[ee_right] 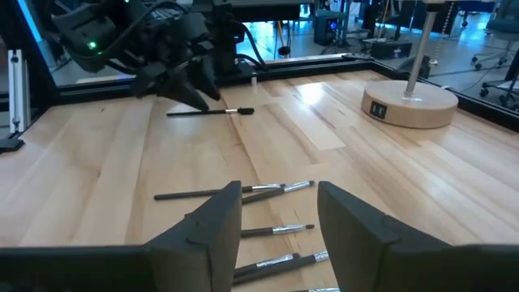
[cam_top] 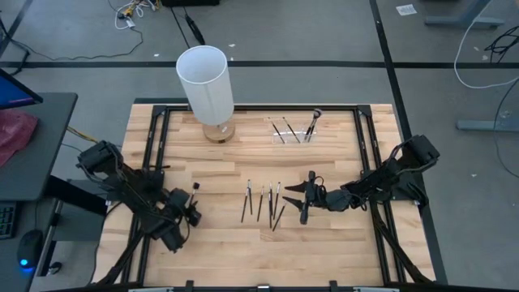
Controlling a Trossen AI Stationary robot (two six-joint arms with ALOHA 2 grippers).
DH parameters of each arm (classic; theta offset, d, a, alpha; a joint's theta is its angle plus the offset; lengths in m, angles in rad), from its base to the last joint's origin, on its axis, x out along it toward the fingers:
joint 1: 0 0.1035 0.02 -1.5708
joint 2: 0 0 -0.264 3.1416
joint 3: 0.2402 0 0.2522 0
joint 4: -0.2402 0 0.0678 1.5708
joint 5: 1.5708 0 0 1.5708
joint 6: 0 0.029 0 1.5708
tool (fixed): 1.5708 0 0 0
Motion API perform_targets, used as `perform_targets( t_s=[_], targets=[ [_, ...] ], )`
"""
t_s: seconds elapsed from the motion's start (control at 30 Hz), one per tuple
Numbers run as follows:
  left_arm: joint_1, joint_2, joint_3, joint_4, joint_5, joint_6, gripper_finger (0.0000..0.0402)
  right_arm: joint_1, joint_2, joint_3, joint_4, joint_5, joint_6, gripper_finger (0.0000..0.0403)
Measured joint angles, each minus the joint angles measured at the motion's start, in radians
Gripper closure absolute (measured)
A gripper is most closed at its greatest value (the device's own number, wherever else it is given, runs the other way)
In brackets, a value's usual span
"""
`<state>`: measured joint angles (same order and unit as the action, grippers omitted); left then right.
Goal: Sort items
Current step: Put the brow brush into the transparent organizer
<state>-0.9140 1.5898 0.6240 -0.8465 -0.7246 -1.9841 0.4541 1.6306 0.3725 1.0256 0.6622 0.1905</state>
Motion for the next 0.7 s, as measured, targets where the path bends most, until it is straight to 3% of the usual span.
perform_targets(
  t_s=[0.23, 0.5, 0.7],
  targets=[
    [0.022, 0.0, -0.085, 0.129, 0.009, -0.004, 0.0199, 0.0, 0.0, 0.0, 0.0, 0.0, 0.002, 0.0238],
    [-0.016, -0.002, -0.163, 0.241, -0.075, 0.054, 0.0249, 0.0, 0.0, 0.0, 0.0, 0.0, 0.003, 0.0238],
    [-0.023, 0.007, -0.18, 0.29, -0.099, 0.131, 0.0261, 0.0, 0.0, 0.0, 0.0, 0.0, 0.003, 0.0238]
  ],
)
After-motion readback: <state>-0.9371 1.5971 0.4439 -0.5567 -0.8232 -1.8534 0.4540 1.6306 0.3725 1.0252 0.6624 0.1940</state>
